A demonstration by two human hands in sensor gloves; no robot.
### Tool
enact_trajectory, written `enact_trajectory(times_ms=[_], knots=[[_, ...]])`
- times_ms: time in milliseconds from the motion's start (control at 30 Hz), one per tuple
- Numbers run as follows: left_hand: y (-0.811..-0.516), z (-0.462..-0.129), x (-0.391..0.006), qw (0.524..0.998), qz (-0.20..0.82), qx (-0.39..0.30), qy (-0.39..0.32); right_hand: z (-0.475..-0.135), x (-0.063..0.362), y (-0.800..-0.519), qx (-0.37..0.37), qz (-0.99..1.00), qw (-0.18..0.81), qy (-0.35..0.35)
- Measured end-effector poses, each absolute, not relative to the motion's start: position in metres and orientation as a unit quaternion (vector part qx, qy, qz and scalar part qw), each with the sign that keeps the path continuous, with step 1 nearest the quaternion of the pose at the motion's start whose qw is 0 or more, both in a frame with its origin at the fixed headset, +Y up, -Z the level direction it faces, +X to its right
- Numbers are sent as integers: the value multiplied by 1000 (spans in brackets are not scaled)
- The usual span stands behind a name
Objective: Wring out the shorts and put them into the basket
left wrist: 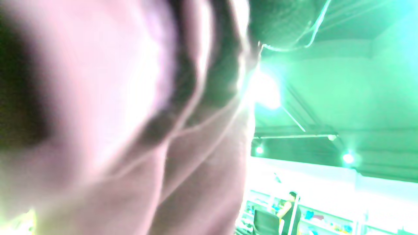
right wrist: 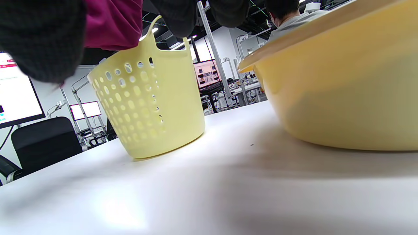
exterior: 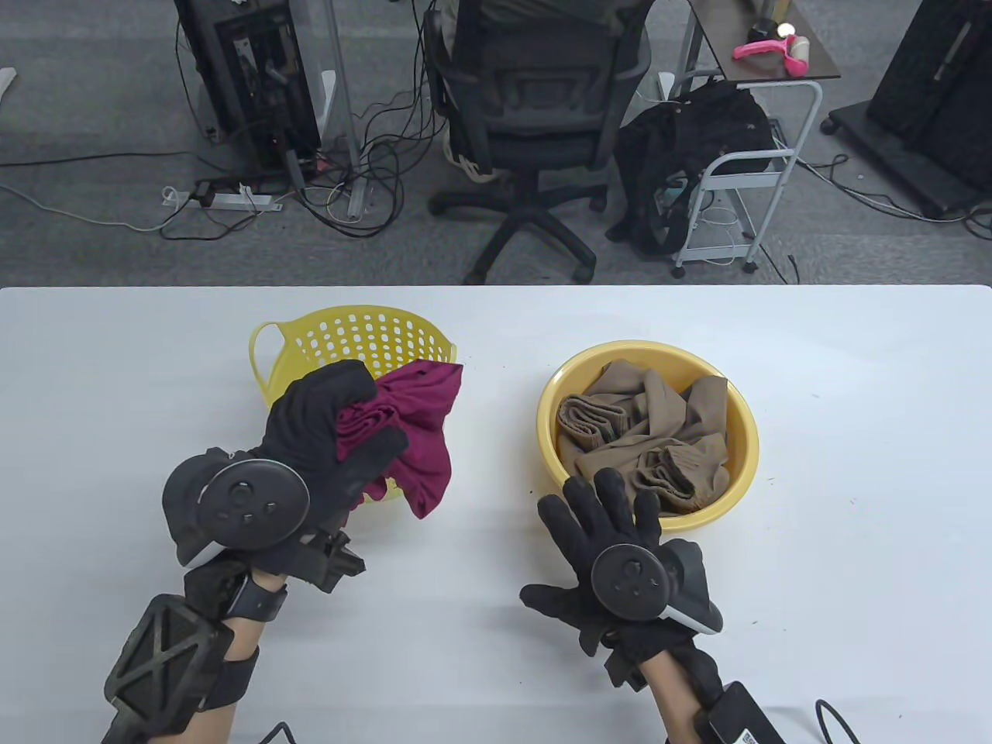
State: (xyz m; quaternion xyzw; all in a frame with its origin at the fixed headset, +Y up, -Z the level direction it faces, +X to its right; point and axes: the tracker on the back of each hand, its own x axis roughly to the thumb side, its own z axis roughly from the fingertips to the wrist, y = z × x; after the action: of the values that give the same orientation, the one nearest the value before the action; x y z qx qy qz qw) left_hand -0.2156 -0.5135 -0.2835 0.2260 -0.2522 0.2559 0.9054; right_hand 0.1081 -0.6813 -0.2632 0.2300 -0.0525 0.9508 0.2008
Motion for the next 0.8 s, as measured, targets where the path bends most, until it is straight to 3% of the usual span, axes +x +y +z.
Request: enact_trajectory(times_ms=[367,600,800], knots=[[-523,-318,-228,921,251,228,-194,-261,108,-680,239,948,202,-64],[-546,-343,-228,939,237,187,-163,-260,109,-680,239,947,202,-65],[-571,-357,-220,961,198,112,-154,-259,110,-679,240,947,204,-66]])
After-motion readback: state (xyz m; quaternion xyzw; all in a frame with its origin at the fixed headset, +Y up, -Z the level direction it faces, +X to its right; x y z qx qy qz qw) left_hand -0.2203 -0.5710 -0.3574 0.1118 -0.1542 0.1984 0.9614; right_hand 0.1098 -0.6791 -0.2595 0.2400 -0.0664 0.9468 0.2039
